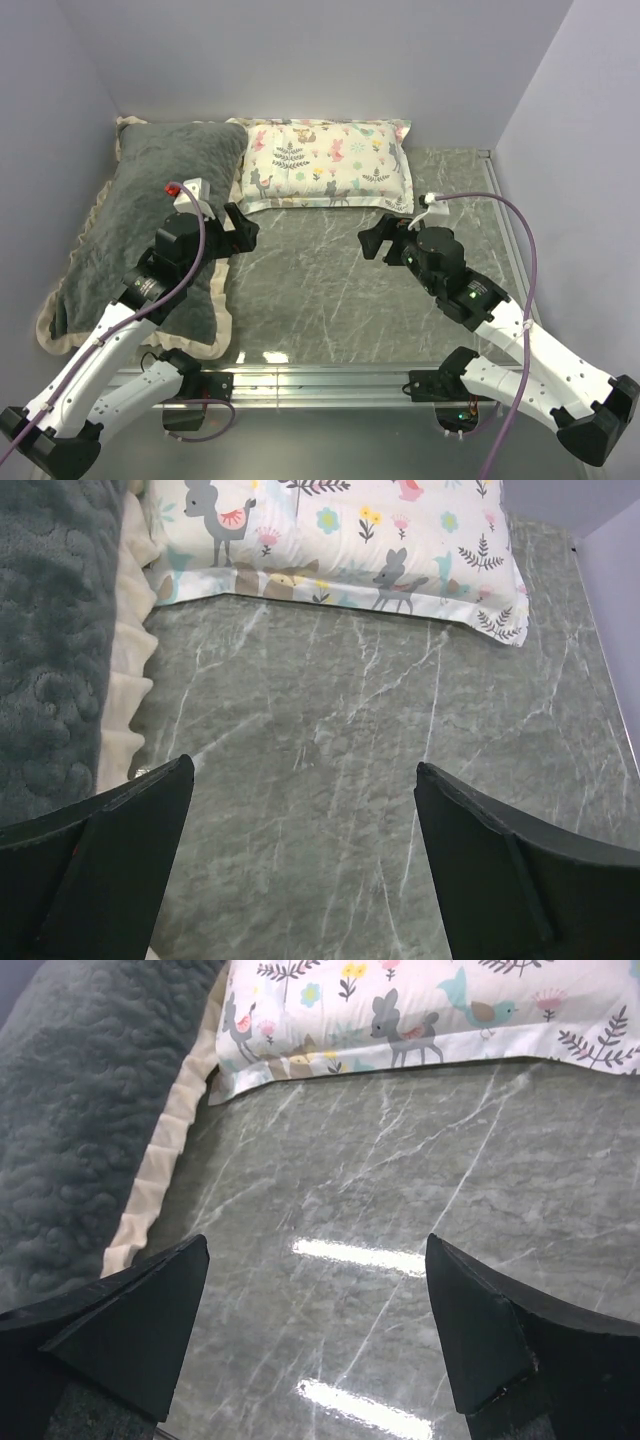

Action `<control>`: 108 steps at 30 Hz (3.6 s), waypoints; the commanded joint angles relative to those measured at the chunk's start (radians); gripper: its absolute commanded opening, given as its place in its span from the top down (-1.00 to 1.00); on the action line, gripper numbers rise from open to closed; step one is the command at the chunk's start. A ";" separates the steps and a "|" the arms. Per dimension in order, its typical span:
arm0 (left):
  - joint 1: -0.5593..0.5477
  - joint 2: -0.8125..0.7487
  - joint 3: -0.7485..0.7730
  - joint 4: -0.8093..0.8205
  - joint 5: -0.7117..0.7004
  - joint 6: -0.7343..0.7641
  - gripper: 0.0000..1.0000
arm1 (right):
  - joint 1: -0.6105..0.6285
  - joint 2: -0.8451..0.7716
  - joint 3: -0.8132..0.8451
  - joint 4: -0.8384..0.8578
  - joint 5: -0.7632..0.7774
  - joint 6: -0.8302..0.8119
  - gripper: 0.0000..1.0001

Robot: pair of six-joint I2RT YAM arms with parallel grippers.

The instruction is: Remove the pillowcase from the pillow

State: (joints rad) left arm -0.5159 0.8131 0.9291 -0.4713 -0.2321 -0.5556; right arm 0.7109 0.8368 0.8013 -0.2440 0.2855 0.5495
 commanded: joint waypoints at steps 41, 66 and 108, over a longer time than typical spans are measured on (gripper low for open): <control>0.010 1.026 0.502 -0.219 -0.850 0.164 -0.99 | 0.001 0.088 -0.007 0.138 -0.197 -0.036 -0.93; 0.197 1.192 0.709 -0.268 -0.899 0.232 0.53 | 0.001 0.094 -0.054 0.199 -0.246 -0.023 -0.93; -0.314 0.606 1.105 -0.244 -0.667 0.424 0.99 | -0.001 0.222 0.160 0.238 -0.025 -0.135 -0.90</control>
State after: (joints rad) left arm -0.8253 1.5063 2.0426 -0.7670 -1.0065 -0.0467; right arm 0.7109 1.0794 0.9001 -0.0650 0.1467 0.4728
